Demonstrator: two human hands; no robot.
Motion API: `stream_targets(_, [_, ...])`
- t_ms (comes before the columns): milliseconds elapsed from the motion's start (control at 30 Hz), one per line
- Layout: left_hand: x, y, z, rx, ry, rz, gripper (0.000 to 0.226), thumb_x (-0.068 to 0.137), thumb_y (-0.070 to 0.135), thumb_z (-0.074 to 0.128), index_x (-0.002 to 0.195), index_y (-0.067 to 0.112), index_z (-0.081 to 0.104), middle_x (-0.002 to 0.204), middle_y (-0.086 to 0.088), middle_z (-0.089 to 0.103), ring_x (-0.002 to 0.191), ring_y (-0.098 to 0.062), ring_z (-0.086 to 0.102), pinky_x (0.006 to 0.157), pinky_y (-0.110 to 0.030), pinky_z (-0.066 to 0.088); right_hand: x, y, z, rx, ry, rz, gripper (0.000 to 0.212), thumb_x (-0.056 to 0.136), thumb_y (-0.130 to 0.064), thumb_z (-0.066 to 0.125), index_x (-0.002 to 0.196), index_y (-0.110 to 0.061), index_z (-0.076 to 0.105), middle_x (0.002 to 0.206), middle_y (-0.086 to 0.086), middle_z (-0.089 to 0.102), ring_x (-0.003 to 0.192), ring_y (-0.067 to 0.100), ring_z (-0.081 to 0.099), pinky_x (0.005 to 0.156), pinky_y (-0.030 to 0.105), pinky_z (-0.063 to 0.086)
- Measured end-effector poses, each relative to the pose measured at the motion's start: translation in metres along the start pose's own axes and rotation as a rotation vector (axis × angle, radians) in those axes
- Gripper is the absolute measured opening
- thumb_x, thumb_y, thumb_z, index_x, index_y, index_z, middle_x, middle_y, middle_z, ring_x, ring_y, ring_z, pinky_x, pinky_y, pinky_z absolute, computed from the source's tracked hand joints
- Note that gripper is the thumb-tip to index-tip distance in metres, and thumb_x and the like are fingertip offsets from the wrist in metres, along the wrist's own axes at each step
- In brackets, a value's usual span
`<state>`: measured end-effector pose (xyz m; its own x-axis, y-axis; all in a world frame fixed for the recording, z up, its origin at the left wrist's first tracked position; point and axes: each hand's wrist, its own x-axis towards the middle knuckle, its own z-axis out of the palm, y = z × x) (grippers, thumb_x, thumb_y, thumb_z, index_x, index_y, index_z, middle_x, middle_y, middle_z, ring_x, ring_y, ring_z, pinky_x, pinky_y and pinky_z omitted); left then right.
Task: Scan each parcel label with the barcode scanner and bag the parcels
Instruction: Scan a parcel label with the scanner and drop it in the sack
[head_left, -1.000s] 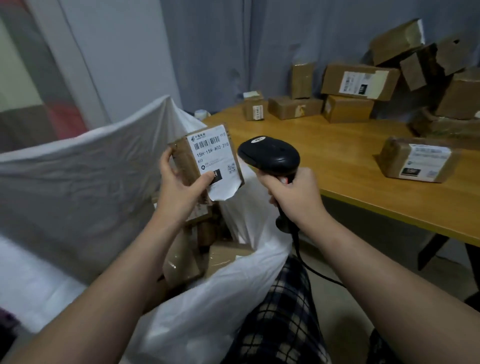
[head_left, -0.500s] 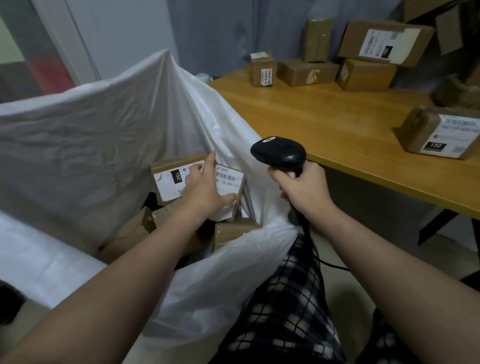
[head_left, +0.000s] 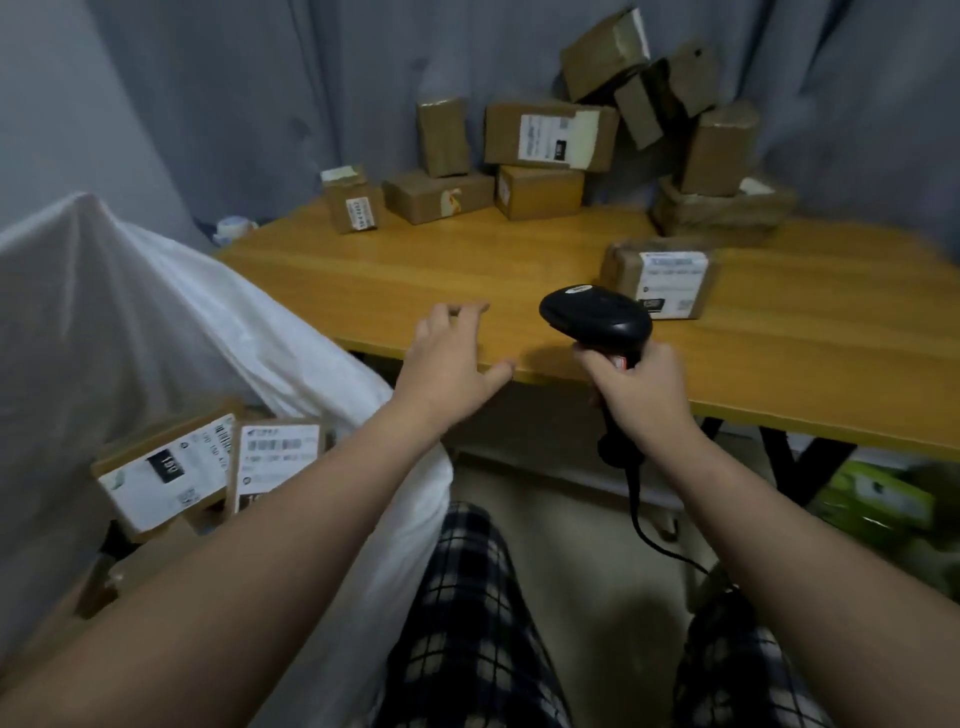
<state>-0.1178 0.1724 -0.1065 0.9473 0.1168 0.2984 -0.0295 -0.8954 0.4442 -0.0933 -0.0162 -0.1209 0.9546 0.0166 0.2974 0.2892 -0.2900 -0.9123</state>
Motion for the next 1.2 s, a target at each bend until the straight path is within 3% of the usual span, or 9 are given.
stream_targets(133, [0.041,0.048,0.035,-0.055,-0.065,0.115,0.068,0.089,0.043,0.061,0.146,0.023,0.031,0.141,-0.008,0.035,0.133,-0.028,0.031,0.108,-0.039,0.034,0.020,0.023,-0.045,0.021,0.156,0.046,0.033,0.081,-0.021,0.073,0.072,0.007,0.057,0.057,0.004,0.049,0.061,0.018,0.050,0.060,0.030,0.040])
stream_targets(300, [0.089,0.085,0.072,-0.099,-0.100,0.181,0.074,0.087,0.041,0.065,0.148,0.021,0.028,0.143,-0.010,0.033,0.134,-0.030,0.032,0.109,-0.040,0.032,0.044,0.046,-0.075,0.144,0.313,0.168,0.032,0.080,-0.026,0.073,0.071,0.002,0.060,0.059,0.007,0.050,0.059,0.020,0.050,0.061,0.035,0.043])
stream_targets(567, [0.163,0.104,0.093,-0.297,-0.233,0.113,0.118,0.074,0.040,0.080,0.154,0.023,-0.005,0.160,-0.009,0.006,0.145,-0.029,0.015,0.118,-0.048,0.021,0.057,0.059,-0.079,0.340,0.293,0.338,0.022,0.087,-0.026,0.069,0.072,-0.011,0.064,0.051,0.002,0.057,0.044,0.016,0.056,0.065,0.040,0.055])
stream_targets(700, [0.177,0.093,0.100,-0.460,-0.394,0.033,0.113,0.072,0.028,0.083,0.155,0.019,0.006,0.155,-0.010,0.025,0.140,-0.027,0.031,0.116,-0.042,0.028,0.055,0.063,-0.080,0.353,0.306,0.294,0.023,0.088,-0.023,0.069,0.070,-0.011,0.064,0.052,0.005,0.056,0.044,0.018,0.055,0.063,0.040,0.053])
stream_targets(767, [0.169,0.088,0.102,-0.577,-0.367,-0.006,0.106,0.069,0.022,0.085,0.151,0.015,0.019,0.146,-0.009,0.038,0.129,-0.025,0.044,0.110,-0.043,0.038,0.049,0.069,-0.079,0.325,0.313,0.235,0.025,0.087,-0.021,0.070,0.067,-0.009,0.063,0.050,0.003,0.054,0.045,0.019,0.056,0.060,0.041,0.052])
stream_targets(867, [0.146,0.079,0.104,-0.561,-0.253,0.014,0.092,0.072,0.021,0.084,0.146,0.013,0.028,0.140,-0.004,0.038,0.123,-0.018,0.046,0.106,-0.035,0.041,0.036,0.075,-0.075,0.252,0.299,0.108,0.037,0.079,-0.030,0.074,0.062,0.000,0.059,0.051,0.002,0.052,0.052,0.019,0.054,0.057,0.034,0.045])
stream_targets(967, [0.121,0.067,0.098,-0.614,-0.185,0.042,0.092,0.074,0.017,0.082,0.146,0.017,0.024,0.141,-0.002,0.041,0.125,-0.015,0.044,0.107,-0.032,0.038,0.029,0.076,-0.075,0.193,0.302,0.043,0.035,0.082,-0.019,0.075,0.056,-0.009,0.055,0.048,-0.011,0.050,0.053,0.007,0.050,0.056,0.024,0.042])
stream_targets(1033, [0.109,0.058,0.090,-0.649,-0.179,0.042,0.095,0.073,0.013,0.082,0.146,0.017,0.021,0.140,-0.002,0.043,0.126,-0.016,0.044,0.111,-0.038,0.037,0.023,0.075,-0.075,0.168,0.307,0.014,0.029,0.083,-0.011,0.075,0.062,-0.002,0.058,0.053,-0.004,0.050,0.055,0.005,0.048,0.057,0.022,0.041])
stream_targets(1200, [0.089,0.045,0.071,-0.582,-0.172,0.047,0.097,0.073,0.015,0.082,0.148,0.018,0.020,0.136,0.004,0.044,0.128,-0.015,0.041,0.112,-0.039,0.036,-0.007,0.070,-0.067,0.081,0.281,-0.045,0.037,0.075,-0.026,0.075,0.061,0.003,0.056,0.051,0.002,0.050,0.054,0.011,0.048,0.054,0.026,0.038])
